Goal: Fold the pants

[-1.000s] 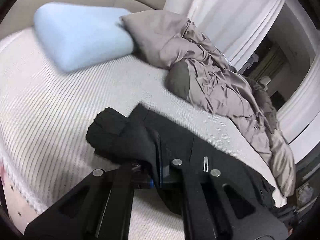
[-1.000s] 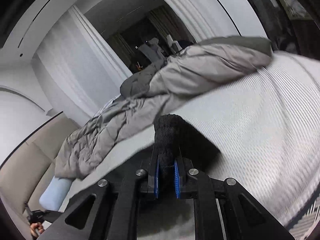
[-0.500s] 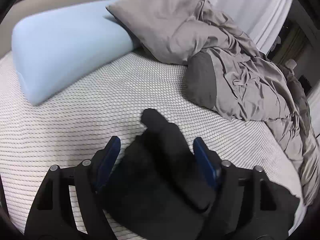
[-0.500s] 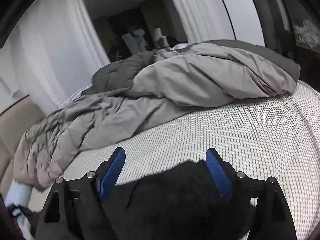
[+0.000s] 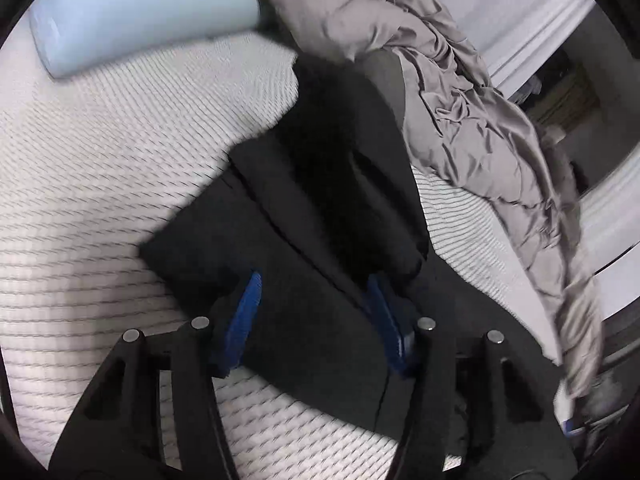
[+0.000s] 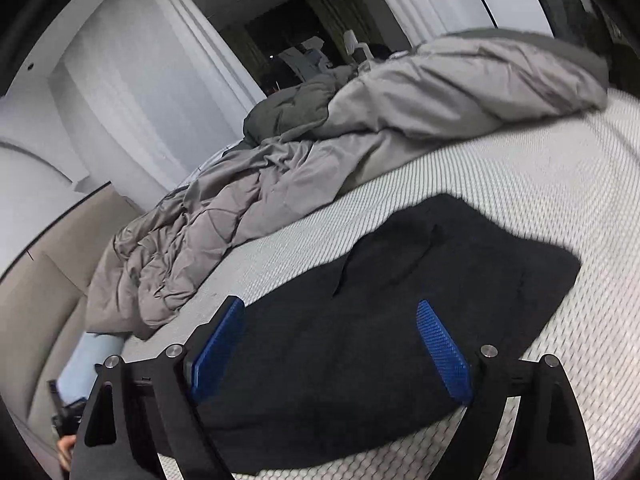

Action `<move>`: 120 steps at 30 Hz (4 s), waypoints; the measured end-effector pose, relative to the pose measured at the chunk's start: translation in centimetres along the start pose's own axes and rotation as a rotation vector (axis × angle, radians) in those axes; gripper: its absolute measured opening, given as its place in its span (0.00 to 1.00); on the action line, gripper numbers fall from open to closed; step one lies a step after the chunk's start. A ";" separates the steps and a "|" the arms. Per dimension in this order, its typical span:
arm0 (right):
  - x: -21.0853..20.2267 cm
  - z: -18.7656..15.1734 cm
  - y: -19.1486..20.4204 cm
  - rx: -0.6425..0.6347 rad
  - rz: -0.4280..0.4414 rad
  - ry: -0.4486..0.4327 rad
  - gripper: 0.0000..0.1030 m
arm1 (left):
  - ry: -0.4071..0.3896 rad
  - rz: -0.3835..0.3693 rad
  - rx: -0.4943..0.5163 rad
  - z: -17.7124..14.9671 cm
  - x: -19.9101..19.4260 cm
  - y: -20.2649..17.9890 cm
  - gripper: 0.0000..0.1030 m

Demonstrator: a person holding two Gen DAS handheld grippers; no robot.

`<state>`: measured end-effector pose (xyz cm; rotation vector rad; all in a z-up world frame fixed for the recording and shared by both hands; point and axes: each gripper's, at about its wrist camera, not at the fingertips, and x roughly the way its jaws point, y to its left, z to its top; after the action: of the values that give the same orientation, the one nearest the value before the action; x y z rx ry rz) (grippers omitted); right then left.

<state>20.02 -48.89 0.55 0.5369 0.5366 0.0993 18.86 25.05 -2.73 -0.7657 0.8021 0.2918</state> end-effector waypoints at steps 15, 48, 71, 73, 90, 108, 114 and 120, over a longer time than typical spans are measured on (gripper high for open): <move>0.6 0.0 -1.0 -0.006 -0.014 -0.017 0.87 | -0.175 -0.012 -0.073 -1.3 -4.0 2.1 0.00; 7.3 -2.7 6.7 -0.245 0.069 0.302 0.87 | 0.357 0.075 1.207 -10.9 7.3 -25.5 0.68; 6.8 -0.7 2.6 -0.095 -0.036 0.259 0.87 | 0.384 0.002 1.472 -15.5 8.9 -29.9 0.50; 6.7 -0.8 2.5 -0.093 -0.036 0.255 0.87 | 0.415 -0.018 1.476 -15.8 9.9 -30.4 0.45; 6.0 -0.8 1.6 -0.035 -0.059 0.230 0.87 | 0.346 -0.073 1.472 -14.3 10.2 -32.5 0.01; -2.4 0.3 -14.4 0.407 -0.142 0.093 0.87 | 0.091 -0.168 0.415 -7.3 -6.7 -12.4 0.74; 0.6 -0.2 -16.9 0.500 -0.026 0.087 0.52 | 0.009 -0.144 0.119 -7.9 -8.5 -3.6 0.74; -2.3 2.1 -13.0 0.315 -0.024 -0.020 0.10 | -0.030 -0.101 0.026 -8.5 -7.8 1.8 0.74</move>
<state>18.52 -61.52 -3.57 0.8369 0.5421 -0.0148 8.10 20.59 -1.77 -0.7728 0.7352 0.2014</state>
